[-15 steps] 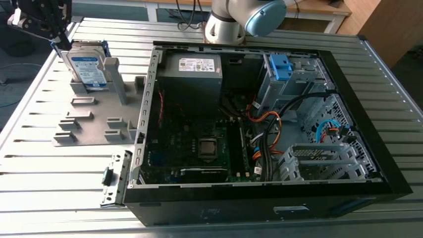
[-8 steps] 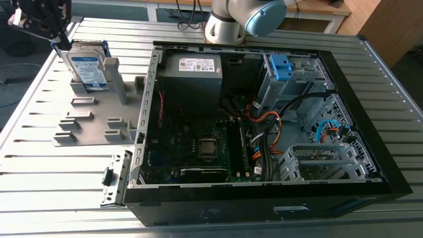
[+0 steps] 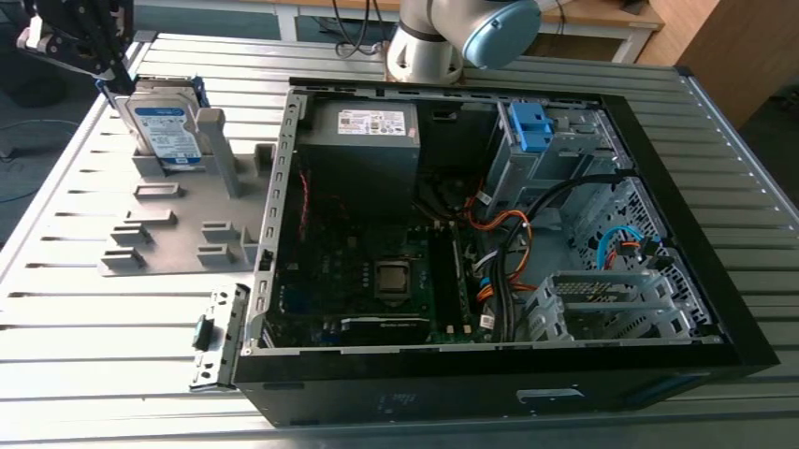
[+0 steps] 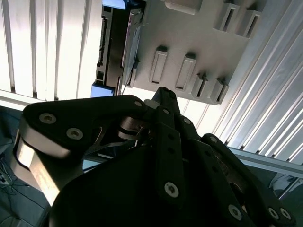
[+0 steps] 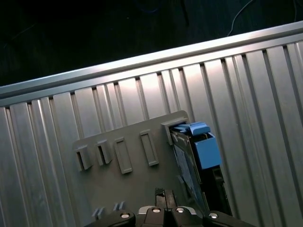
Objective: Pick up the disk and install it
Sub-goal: 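Pick up the disk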
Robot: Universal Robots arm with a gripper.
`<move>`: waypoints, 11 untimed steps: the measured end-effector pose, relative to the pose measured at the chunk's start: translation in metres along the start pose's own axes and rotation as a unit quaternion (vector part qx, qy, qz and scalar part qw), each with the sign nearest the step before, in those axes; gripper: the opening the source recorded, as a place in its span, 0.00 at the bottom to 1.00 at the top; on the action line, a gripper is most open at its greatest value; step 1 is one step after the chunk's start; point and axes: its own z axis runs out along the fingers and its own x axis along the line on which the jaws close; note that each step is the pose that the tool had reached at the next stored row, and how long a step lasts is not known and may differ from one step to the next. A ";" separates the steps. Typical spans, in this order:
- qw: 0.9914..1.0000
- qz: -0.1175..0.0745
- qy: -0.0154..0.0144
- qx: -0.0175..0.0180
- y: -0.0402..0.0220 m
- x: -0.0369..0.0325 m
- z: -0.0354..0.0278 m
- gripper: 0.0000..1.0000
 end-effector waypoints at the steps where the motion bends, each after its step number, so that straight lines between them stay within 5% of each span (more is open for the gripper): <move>1: 1.000 -0.002 0.000 0.000 0.0000 0.0000 0.0000 0.11; 11: 1.000 -0.020 0.000 -0.001 0.0000 0.0000 0.0000 0.11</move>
